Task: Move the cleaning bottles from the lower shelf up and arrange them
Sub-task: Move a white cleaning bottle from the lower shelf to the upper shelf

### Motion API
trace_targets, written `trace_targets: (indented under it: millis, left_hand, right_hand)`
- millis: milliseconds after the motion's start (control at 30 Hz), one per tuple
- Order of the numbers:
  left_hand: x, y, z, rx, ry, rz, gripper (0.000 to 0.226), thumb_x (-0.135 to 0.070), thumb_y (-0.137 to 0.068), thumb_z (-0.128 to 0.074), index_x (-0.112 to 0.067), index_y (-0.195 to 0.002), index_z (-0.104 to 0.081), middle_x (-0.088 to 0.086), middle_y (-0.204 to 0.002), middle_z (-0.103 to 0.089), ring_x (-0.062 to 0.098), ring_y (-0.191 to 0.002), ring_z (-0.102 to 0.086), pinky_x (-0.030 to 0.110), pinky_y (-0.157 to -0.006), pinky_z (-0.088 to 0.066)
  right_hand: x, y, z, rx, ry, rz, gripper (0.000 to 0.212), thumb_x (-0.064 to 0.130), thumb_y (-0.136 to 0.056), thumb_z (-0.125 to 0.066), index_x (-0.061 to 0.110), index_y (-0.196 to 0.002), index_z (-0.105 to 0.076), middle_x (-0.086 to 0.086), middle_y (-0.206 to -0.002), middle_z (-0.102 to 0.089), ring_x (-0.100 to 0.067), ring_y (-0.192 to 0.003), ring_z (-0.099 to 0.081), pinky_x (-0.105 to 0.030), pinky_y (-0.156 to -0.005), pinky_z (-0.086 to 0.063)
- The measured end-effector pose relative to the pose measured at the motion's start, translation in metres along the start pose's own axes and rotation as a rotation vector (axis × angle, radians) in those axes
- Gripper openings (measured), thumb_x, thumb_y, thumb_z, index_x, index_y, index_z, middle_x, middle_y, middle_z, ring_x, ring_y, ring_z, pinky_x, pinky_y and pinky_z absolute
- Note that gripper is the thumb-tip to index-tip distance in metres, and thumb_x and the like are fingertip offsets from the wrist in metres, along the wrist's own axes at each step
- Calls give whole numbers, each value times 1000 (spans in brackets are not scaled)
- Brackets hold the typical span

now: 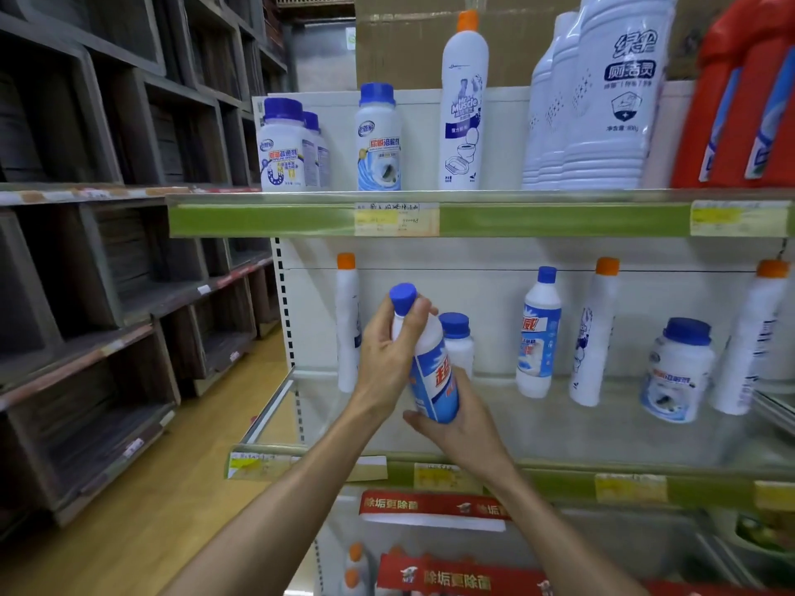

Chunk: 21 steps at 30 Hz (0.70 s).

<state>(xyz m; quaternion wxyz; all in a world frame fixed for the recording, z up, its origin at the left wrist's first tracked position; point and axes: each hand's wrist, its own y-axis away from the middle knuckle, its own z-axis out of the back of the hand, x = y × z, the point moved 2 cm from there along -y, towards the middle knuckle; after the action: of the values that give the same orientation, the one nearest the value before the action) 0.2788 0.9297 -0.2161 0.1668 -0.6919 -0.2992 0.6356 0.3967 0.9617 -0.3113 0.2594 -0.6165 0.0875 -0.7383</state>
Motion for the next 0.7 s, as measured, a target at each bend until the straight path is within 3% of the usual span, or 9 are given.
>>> trace_targets:
  millis: [67, 233, 400, 500, 567, 700]
  left_hand:
    - [-24, -1, -3, 45, 59, -52, 21, -48, -89, -60, -28, -91, -67, 3, -97, -72, 39, -88, -71, 46, -75, -61]
    - [-91, -26, -10, 210, 167, -95, 18, -37, -90, -61, -20, -88, -67, 5, -87, -71, 30, -75, -70, 43, -73, -57]
    - [-164, -74, -18, 420, 225, -74, 19, -31, -91, -63, -13, -94, -64, 7, -79, -69, 29, -68, -68, 39, -69, -57]
    - [-204, -102, -23, 512, 361, 2, 36, -43, -85, -71, -10, -97, -61, 6, -77, -68, 27, -66, -68, 39, -68, -57]
    - [-226, -119, -26, 525, 428, 6, 35, -43, -90, -63, -9, -96, -57, 4, -73, -66, 25, -66, -68, 39, -66, -58]
    - [-263, -154, -30, 398, 385, -6, 27, -31, -104, -42, -12, -88, -53, 4, -67, -60, 26, -61, -65, 38, -61, -57]
  right_hand:
    - [15, 5, 2, -76, -3, 111, 64, 44, -71, -85, 57, -121, -47, 25, -113, -66, -5, -106, -67, -25, -84, -60]
    - [80, 5, 8, -146, -47, 267, 58, 44, -75, -83, 55, -119, -48, 20, -110, -67, -11, -103, -70, -25, -79, -61]
    - [153, -10, 27, 77, -210, 188, 47, 32, -74, -85, 43, -113, -60, 11, -105, -74, -13, -96, -73, -22, -77, -58]
    - [196, -26, 37, 256, -328, 97, 48, 28, -72, -82, 17, -114, -63, -2, -95, -74, -19, -81, -72, -31, -71, -59]
    - [223, -38, 42, 341, -378, 68, 51, 26, -73, -81, 7, -115, -60, -8, -93, -73, -25, -77, -71, -35, -68, -58]
    - [264, -61, 52, 306, -367, 97, 51, 31, -76, -79, 19, -120, -57, -1, -100, -76, -18, -87, -74, -26, -74, -58]
